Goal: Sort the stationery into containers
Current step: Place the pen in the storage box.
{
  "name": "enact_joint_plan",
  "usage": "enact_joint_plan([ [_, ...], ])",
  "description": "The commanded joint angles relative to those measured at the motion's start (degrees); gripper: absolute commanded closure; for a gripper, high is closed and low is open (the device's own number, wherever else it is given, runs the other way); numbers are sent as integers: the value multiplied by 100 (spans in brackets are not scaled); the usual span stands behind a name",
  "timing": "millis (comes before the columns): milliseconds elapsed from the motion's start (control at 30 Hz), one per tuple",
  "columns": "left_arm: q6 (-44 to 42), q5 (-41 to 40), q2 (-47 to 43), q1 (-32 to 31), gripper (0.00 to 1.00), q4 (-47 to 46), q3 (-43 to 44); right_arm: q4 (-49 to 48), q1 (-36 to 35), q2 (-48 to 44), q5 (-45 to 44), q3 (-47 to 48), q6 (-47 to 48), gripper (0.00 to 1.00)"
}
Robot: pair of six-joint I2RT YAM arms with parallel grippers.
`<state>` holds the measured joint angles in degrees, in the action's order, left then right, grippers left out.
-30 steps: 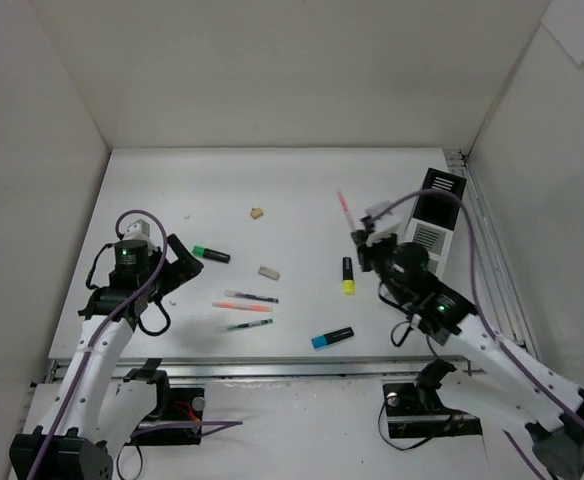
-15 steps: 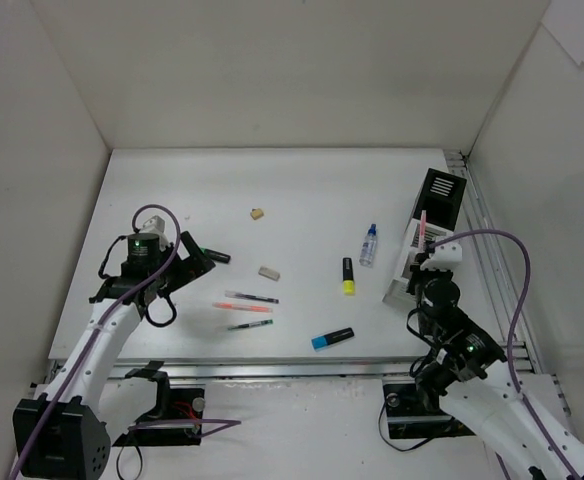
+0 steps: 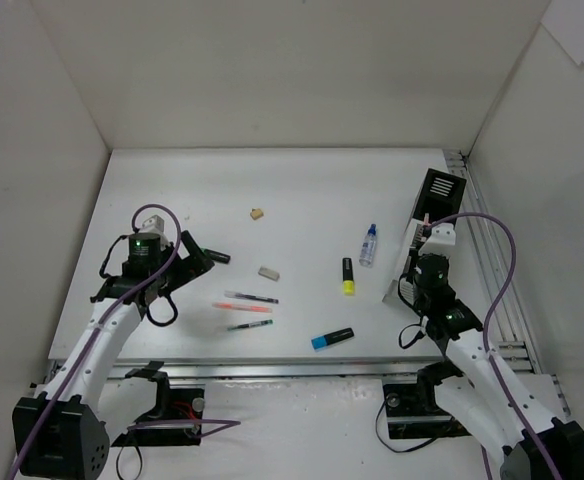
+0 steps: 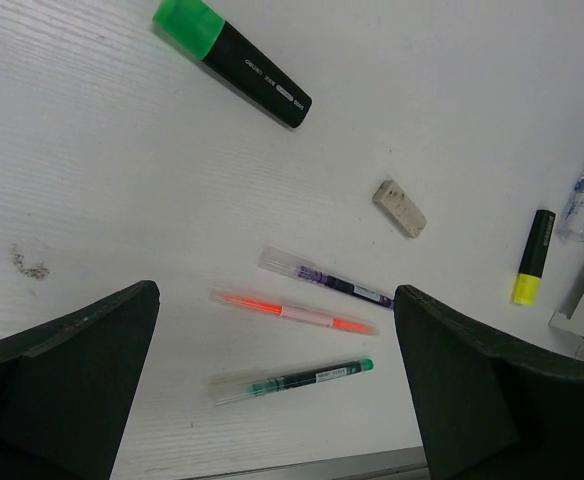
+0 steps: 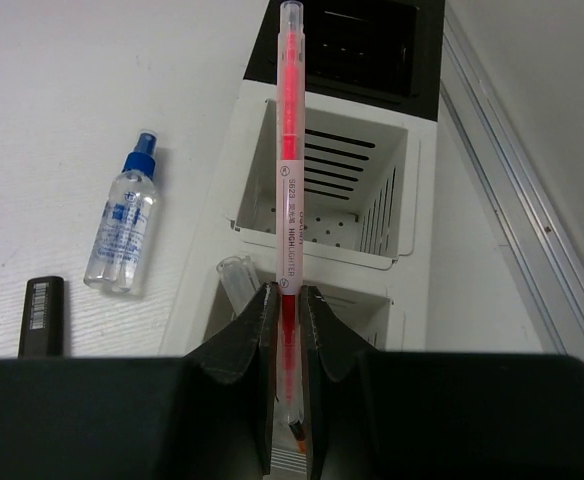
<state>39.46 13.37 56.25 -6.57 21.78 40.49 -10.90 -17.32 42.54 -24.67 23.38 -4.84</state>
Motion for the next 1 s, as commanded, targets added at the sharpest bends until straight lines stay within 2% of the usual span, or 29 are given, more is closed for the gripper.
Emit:
enact_joint_plan([
  [0,9,-133,-88,-29,1,-218,205,-747,176,105,366,-35,-140,100],
  [167,26,-36,61,-29,0,-288,179,-633,238,149,542,-131,-210,100],
  [600,53,70,378,-134,0,-473,249,351,238,-695,515,-228,-404,95],
  [967,-53,-9,466,-240,1,-429,389,448,238,-343,507,-246,-483,94],
])
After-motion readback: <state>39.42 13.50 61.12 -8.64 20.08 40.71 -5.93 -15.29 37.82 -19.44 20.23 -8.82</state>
